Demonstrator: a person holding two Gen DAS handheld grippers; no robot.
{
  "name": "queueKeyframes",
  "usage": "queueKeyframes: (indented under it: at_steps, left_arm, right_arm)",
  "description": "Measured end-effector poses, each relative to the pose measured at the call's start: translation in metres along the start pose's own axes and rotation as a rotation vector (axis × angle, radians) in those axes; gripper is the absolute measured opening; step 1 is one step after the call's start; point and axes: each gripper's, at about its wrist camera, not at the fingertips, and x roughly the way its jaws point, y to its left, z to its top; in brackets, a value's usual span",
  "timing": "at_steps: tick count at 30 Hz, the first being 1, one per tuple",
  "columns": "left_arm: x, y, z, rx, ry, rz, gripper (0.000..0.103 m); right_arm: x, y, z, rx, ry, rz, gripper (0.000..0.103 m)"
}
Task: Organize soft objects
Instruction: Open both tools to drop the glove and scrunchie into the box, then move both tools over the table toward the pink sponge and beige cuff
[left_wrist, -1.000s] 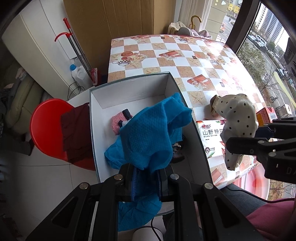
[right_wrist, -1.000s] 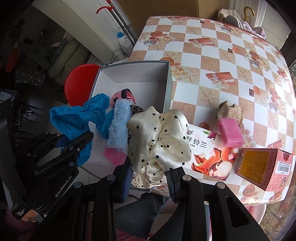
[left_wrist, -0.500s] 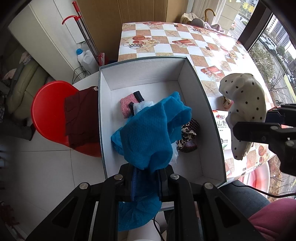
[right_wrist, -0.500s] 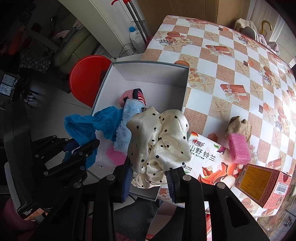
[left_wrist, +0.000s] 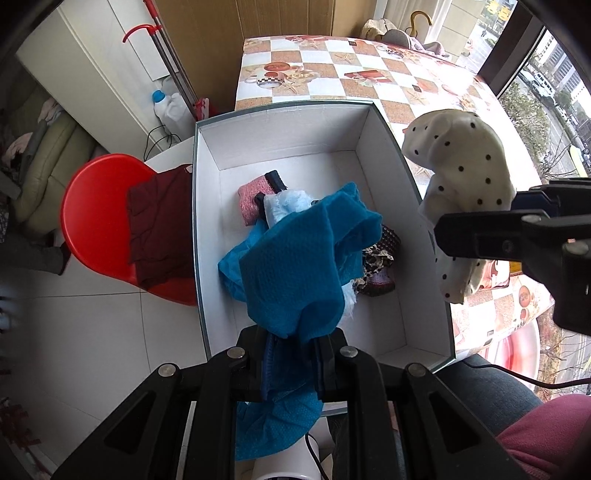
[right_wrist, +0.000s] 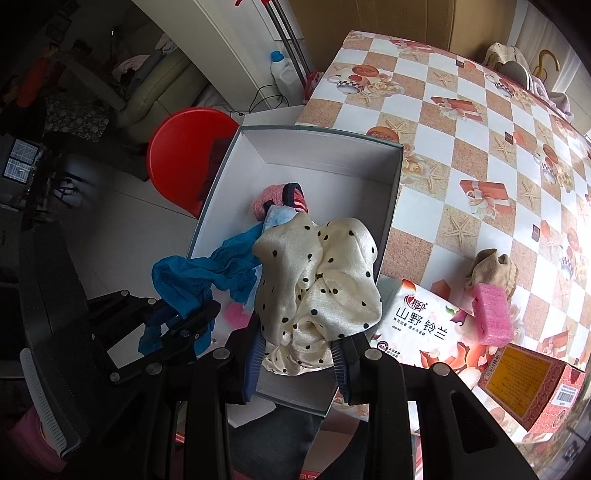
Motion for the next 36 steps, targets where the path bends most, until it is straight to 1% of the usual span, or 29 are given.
queueKeyframes:
  at_steps: [4, 6, 7, 8, 9, 10, 11, 12, 13, 14, 15, 16, 17, 19, 21, 24, 27, 29, 33, 36]
  left_arm:
    - [0.003, 0.0, 0.0, -0.002, 0.005, -0.01, 0.019]
    - [0.002, -0.001, 0.0, -0.002, -0.001, -0.017, 0.023]
    - [0.002, -0.002, -0.001, -0.001, -0.003, -0.02, 0.03]
    - [0.002, -0.002, -0.001, 0.0, -0.006, -0.02, 0.042]
    - [0.001, -0.002, -0.001, -0.003, -0.009, -0.019, 0.049]
    - [0.0, -0.002, -0.001, -0.006, -0.014, -0.021, 0.062]
    - [-0.002, -0.002, -0.001, -0.008, -0.019, -0.022, 0.072]
    - [-0.004, -0.002, 0.0, -0.013, -0.029, -0.025, 0.077]
    - [-0.005, -0.001, 0.0, -0.024, -0.04, -0.033, 0.085]
    - [-0.006, 0.0, 0.001, -0.035, -0.045, -0.046, 0.087]
    - [-0.007, 0.001, 0.003, -0.048, -0.042, -0.065, 0.087]
    - [-0.008, 0.002, 0.006, -0.065, -0.038, -0.084, 0.088]
    - [-0.01, 0.003, 0.009, -0.086, -0.037, -0.102, 0.09]
    - [-0.014, 0.002, 0.017, -0.116, -0.037, -0.14, 0.09]
    - [-0.021, -0.003, 0.028, -0.129, -0.047, -0.182, 0.09]
    - [-0.032, -0.024, 0.048, -0.102, -0.063, -0.229, 0.091]
    - [-0.037, -0.056, 0.07, -0.055, -0.054, -0.276, 0.091]
    - [-0.031, -0.082, 0.084, -0.035, -0.017, -0.316, 0.091]
    - [0.0, -0.136, 0.108, -0.024, 0.129, -0.387, 0.091]
    - [0.032, -0.177, 0.123, 0.01, 0.239, -0.367, 0.091]
  right_arm:
    - [0.005, 0.002, 0.004, -0.002, 0.006, 0.011, 0.034]
    - [0.007, 0.003, 0.007, -0.006, 0.009, 0.016, 0.034]
    - [0.008, 0.004, 0.008, -0.006, 0.01, 0.02, 0.036]
    - [0.008, 0.003, 0.01, -0.005, 0.01, 0.024, 0.047]
    - [0.007, 0.003, 0.011, -0.004, 0.005, 0.026, 0.056]
    - [0.006, 0.002, 0.011, -0.003, -0.001, 0.019, 0.057]
    - [0.005, 0.001, 0.012, -0.001, -0.005, 0.021, 0.057]
    - [0.003, -0.002, 0.012, 0.007, -0.005, 0.027, 0.058]
    - [0.002, -0.006, 0.012, 0.02, -0.005, 0.03, 0.063]
    - [0.0, -0.01, 0.012, 0.033, -0.005, 0.032, 0.08]
    - [-0.002, -0.015, 0.012, 0.047, -0.008, 0.033, 0.087]
    - [-0.007, -0.022, 0.013, 0.061, -0.013, 0.034, 0.089]
    - [-0.012, -0.028, 0.013, 0.073, -0.015, 0.039, 0.089]
    - [-0.026, -0.045, 0.013, 0.091, -0.015, 0.04, 0.089]
    - [-0.043, -0.067, 0.012, 0.114, -0.025, 0.019, 0.089]
    - [-0.069, -0.111, 0.008, 0.18, -0.024, 0.001, 0.089]
    - [-0.09, -0.162, -0.002, 0.284, -0.008, -0.004, 0.089]
    - [-0.1, -0.196, -0.011, 0.353, -0.009, -0.004, 0.089]
    - [-0.112, -0.253, -0.028, 0.461, -0.014, -0.031, 0.089]
    - [-0.109, -0.284, -0.039, 0.516, 0.001, -0.003, 0.089]
